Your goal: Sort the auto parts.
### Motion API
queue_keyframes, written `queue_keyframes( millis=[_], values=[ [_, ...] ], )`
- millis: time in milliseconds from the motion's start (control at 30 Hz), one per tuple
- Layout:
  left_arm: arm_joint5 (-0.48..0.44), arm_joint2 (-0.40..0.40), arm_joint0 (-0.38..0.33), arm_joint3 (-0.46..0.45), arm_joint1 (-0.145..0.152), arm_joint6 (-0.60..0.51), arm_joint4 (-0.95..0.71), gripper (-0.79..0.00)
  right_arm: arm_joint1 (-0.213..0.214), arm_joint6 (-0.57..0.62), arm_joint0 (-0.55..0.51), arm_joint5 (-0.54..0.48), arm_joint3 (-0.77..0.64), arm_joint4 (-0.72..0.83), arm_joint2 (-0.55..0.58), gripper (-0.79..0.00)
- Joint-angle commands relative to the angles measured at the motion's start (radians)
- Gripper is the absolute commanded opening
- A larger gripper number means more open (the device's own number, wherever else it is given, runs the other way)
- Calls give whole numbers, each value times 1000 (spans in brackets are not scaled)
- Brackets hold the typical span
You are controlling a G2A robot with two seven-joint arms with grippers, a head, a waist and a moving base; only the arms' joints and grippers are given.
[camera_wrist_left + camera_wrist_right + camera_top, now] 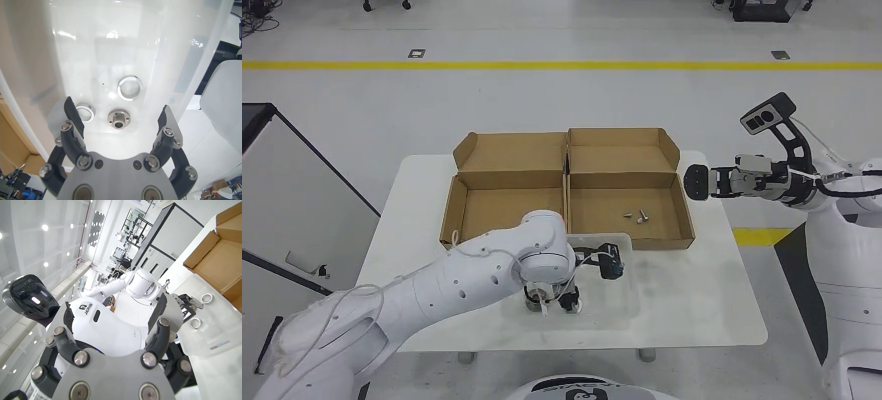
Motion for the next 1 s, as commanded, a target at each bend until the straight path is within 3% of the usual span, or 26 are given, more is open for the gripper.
queue_keyframes(
  millis=[0,267,300,333,400,533,633,667,967],
  values=[
    [3,17,-1,15,-11,9,18,0,0,0,0,0,0,0,0,0],
    [-3,29,0,43,-27,22,34,0,0,0,0,0,0,0,0,0],
    [-4,30,0,42,-28,21,37,-31,0,0,0,0,0,0,0,0],
    [-5,30,1,41,-28,20,41,-132,0,0,0,0,0,0,0,0],
    [-5,30,2,35,-28,14,53,-188,0,0,0,0,0,0,0,0],
    [9,30,10,6,-23,-7,83,-166,0,0,0,0,0,0,0,0],
    [15,27,18,-12,-18,-19,96,-243,0,0,0,0,0,0,0,0],
    [17,26,21,-17,-17,-24,99,-305,0,0,0,0,0,0,0,0],
    [2,41,34,-28,-15,-24,117,-409,0,0,0,0,0,0,0,0]
  ],
)
